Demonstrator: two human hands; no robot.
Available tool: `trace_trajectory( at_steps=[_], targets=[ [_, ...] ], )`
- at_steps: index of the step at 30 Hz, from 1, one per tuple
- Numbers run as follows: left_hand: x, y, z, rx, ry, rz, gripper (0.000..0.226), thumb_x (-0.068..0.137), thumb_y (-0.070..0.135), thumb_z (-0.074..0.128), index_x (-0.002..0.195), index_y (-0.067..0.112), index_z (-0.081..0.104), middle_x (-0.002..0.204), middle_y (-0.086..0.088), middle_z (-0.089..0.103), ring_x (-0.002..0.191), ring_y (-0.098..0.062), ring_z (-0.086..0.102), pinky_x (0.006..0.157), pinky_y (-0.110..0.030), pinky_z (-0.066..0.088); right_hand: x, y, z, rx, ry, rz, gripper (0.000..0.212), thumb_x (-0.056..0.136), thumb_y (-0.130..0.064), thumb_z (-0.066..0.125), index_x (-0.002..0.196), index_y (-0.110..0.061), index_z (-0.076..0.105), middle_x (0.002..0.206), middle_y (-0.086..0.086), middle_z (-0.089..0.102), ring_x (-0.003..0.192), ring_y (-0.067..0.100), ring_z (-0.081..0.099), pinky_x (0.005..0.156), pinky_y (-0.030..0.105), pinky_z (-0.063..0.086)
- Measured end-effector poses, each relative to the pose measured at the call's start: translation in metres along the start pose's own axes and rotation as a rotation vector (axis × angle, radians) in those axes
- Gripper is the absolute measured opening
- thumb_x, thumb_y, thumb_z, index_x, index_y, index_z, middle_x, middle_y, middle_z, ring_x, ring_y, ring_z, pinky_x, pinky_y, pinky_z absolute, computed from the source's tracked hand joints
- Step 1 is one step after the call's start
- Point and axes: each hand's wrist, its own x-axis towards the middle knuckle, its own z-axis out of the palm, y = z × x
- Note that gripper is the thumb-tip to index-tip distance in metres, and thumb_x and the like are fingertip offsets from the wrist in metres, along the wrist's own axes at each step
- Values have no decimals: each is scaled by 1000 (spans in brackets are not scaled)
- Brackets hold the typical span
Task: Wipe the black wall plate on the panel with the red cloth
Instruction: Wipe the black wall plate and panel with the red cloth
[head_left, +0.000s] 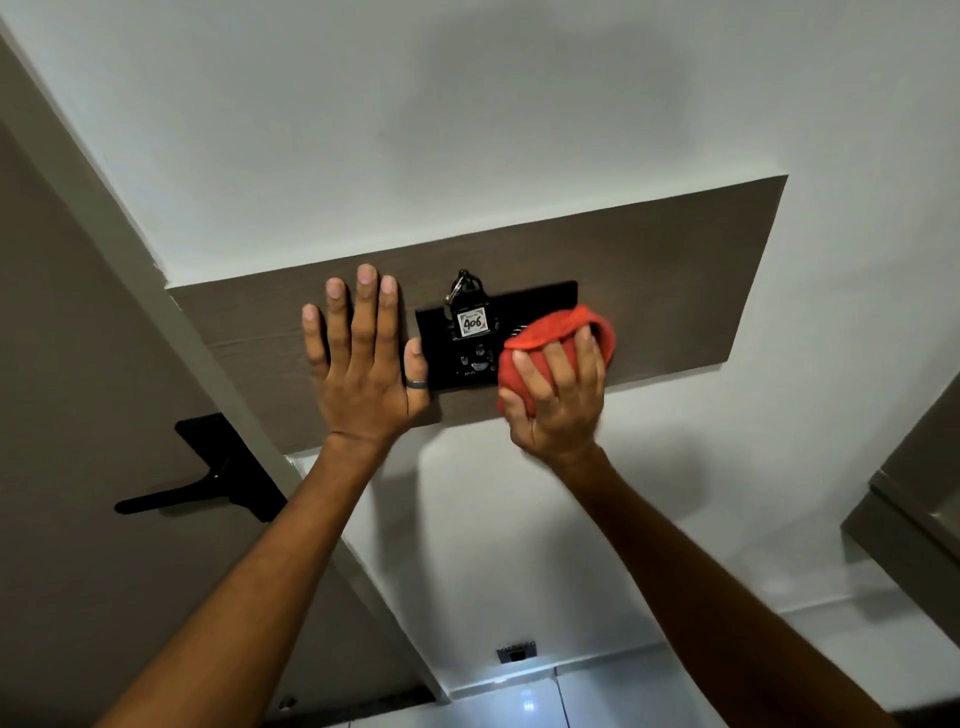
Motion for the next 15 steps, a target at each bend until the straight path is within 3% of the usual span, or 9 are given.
trace_trajectory(
  at_steps=[4,8,11,12,15],
  targets=[
    [0,1,-1,9,17,18,64,103,34,35,161,10,20,166,-5,20,158,-25,4,129,-48,7,21,24,0,5,-17,-167,35,105,-41,50,133,-23,61,137,8,56,151,36,36,115,54,42],
    [-2,0,1,6,19,6,63,104,34,34,161,10,22,167,-4,17,158,-26,6,129,-48,8,55,12,11,72,64,-63,44,102,-45,51,141,-26,61,144,7,61,150,36,42,119,51,40],
    [-2,-1,1,8,15,-1,63,104,34,34,161,10,23,169,-3,14,158,-26,7,129,-48,7,55,34,4,45,21,-255,46,100,-45,52,138,-22,65,141,9,62,144,39,47,116,50,45],
    [-2,0,1,13,15,-1,63,104,34,34,160,10,23,169,-3,13,158,-27,7,129,-49,8,54,34,2,52,14,-191,44,101,-44,51,136,-21,65,142,9,61,144,39,46,115,51,45],
    [-1,-1,1,37,9,7,63,104,35,34,160,10,23,169,-4,12,158,-27,7,129,-49,8,44,-8,6,88,54,231,41,104,-43,48,135,-22,64,143,8,57,148,39,40,118,55,40]
  ],
)
